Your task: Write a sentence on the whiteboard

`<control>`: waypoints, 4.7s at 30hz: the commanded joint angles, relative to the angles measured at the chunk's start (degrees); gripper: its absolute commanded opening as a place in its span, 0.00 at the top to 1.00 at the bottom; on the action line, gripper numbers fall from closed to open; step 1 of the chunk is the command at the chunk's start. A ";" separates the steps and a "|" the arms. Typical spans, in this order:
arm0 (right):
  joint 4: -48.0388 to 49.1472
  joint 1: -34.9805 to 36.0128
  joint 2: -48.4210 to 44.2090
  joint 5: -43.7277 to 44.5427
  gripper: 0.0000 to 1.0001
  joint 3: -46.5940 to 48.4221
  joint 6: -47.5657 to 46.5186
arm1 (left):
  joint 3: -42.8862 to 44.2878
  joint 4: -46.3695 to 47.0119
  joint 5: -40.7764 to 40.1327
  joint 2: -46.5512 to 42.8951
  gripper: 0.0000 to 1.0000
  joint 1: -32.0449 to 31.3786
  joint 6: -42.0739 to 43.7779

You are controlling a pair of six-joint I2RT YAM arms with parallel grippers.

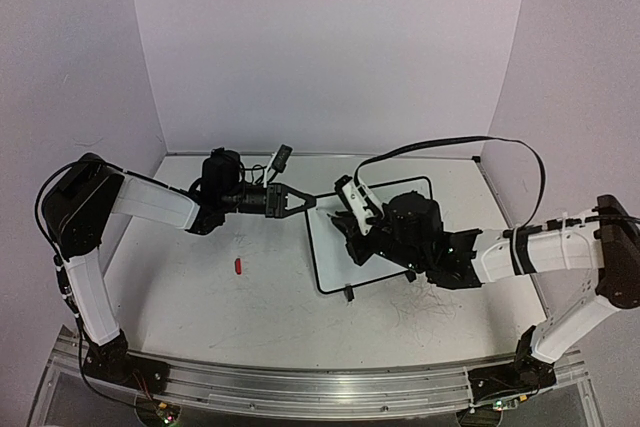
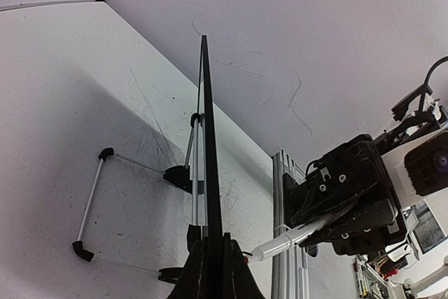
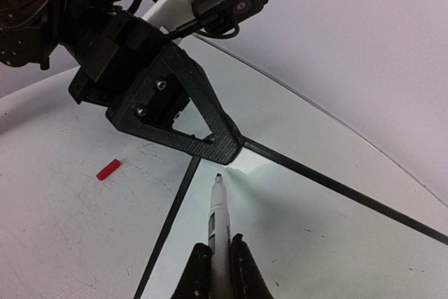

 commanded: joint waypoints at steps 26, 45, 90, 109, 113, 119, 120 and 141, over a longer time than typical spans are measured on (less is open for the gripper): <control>0.30 0.32 2.60 3.73 1.00 2.51 1.94 | -0.33 0.04 1.95 0.41 1.00 -0.86 -1.42; -0.83 1.05 1.31 2.81 1.00 0.53 3.75 | -0.32 0.04 1.86 0.23 1.00 -0.95 -1.28; 0.76 2.33 1.44 6.90 1.00 3.27 4.45 | -0.25 0.02 2.00 0.44 1.00 -0.93 -1.08; 0.81 1.28 2.86 5.85 1.00 3.64 4.78 | -0.23 -0.02 1.98 0.29 1.00 -0.92 -1.12; 0.84 1.17 3.26 6.01 1.00 3.77 4.90 | -0.20 -0.01 2.08 0.32 1.00 -0.94 -1.20; 0.44 1.15 3.04 6.25 1.00 3.00 5.39 | -0.19 0.01 2.15 0.33 1.00 -0.92 -1.18; 0.31 1.18 3.04 6.25 1.00 2.86 5.48 | -0.17 0.00 2.13 0.29 1.00 -0.94 -1.18; -2.12 1.26 0.76 5.90 1.00 -0.90 9.41 | -0.11 -0.01 1.93 0.24 1.00 -0.93 -1.19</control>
